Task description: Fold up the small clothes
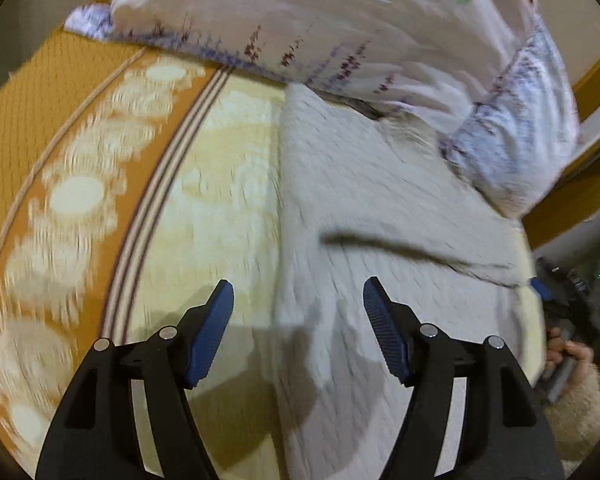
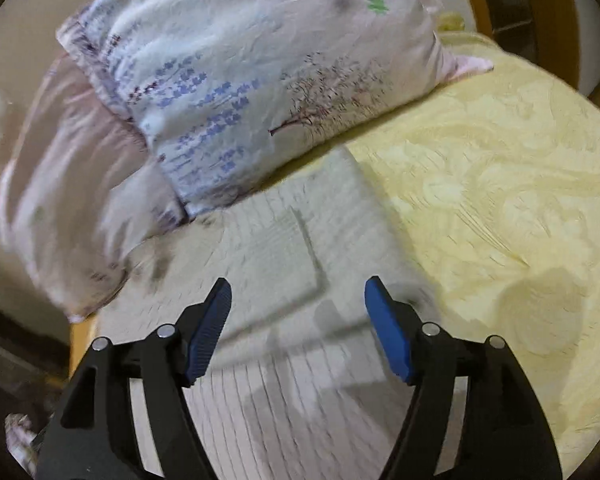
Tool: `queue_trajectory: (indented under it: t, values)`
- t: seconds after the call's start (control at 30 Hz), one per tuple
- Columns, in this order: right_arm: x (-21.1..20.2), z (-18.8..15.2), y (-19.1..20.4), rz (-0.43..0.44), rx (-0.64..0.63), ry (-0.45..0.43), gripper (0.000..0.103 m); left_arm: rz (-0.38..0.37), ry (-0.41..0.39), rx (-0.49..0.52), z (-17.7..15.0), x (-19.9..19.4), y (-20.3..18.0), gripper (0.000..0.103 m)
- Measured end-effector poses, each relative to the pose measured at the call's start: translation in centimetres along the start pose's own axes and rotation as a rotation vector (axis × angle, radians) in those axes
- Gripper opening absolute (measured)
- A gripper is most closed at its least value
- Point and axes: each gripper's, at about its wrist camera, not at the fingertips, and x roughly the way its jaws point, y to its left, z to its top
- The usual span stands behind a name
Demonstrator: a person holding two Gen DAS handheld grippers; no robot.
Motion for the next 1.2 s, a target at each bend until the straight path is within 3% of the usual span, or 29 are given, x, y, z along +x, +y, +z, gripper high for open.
queue_trajectory:
  t: [0.1, 0.2, 0.33, 0.6, 0.7, 0.9, 1.0, 1.07, 1.13, 1.2]
  values:
    - [-1.5, -1.3, -3.7, 0.046, 0.041, 0.085, 0.068, -0.063, 0.041, -0.035, -2.6, -1.0, 0.7, 0.068]
    - [-3.4, -3.0, -7.5, 0.056, 0.091, 0.152, 0.059, -0.079, 0.048, -0.052, -4.8, -1.9, 1.0, 0.068]
    - [-4.0, -5.9, -10.3, 0.149, 0.184, 0.246, 0.045, -0.133, 0.060, -0.098, -6.6, -2.5, 1.0, 0.067]
    - [-4.2, -10.3, -10.7, 0.334, 0.225, 0.376, 0.035, -0.246, 0.120, -0.137, -10.1, -2.6, -0.7, 0.061]
    - [-4.1, -11.8, -10.5, 0.360, 0.215, 0.423, 0.028, -0.273, 0.152, -0.175, -11.3, -2.6, -0.7, 0.053]
    - [-4.9, -14.2, -9.8, 0.362, 0.160, 0.516, 0.024, -0.255, 0.197, -0.184, -12.9, -3.0, -1.5, 0.041]
    - [-5.2, -15.1, -9.5, 0.350, 0.126, 0.552, 0.017, -0.222, 0.217, -0.169, -13.4, -3.0, -1.9, 0.029]
    - [-5.3, -15.3, -9.0, 0.326, 0.082, 0.549, 0.009, -0.193, 0.231, -0.149, -13.4, -2.9, -2.2, 0.017]
    - [-5.5, -15.0, -8.5, 0.319, 0.049, 0.525, 0.008, -0.163, 0.237, -0.134, -13.2, -2.8, -2.3, 0.008]
    - [-6.0, -14.4, -7.7, 0.323, 0.014, 0.474, 0.007, -0.154, 0.230, -0.128, -12.9, -2.8, -2.4, 0.007]
